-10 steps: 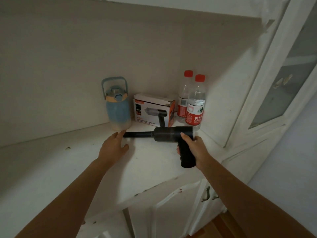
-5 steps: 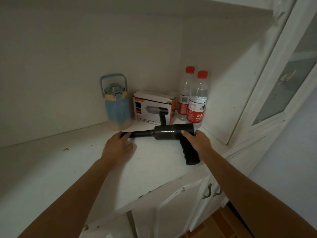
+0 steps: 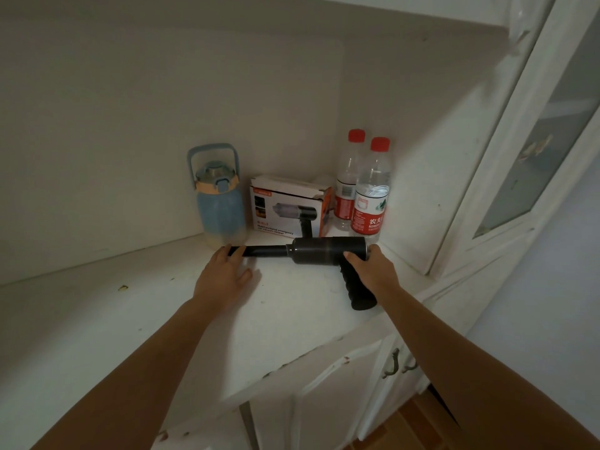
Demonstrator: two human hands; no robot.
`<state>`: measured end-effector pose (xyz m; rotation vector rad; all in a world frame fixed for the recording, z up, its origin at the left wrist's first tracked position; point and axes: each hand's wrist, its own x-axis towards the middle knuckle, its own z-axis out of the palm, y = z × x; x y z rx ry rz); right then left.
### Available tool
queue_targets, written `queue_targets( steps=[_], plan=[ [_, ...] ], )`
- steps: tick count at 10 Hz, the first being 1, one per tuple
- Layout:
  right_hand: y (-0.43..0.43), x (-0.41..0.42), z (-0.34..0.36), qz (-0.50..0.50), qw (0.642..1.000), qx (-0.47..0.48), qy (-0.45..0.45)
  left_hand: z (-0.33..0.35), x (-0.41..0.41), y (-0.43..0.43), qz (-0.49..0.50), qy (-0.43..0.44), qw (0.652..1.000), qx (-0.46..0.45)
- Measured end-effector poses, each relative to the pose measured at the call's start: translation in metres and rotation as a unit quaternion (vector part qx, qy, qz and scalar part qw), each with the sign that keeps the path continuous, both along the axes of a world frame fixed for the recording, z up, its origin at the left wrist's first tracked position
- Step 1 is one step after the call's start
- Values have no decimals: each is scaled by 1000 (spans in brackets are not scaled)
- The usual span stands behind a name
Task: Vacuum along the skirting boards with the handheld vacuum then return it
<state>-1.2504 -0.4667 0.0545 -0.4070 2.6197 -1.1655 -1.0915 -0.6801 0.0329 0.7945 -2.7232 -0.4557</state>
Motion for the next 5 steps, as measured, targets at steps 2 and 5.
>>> queue_targets(
  steps=[2,5],
  plan=[
    [-1,-4,0,-4,1000,25,3,-1,0,1,0,-5,1000,-11],
    [20,-2,16,9,995,18,95,12,7,3,2,-14,999,-39]
  ],
)
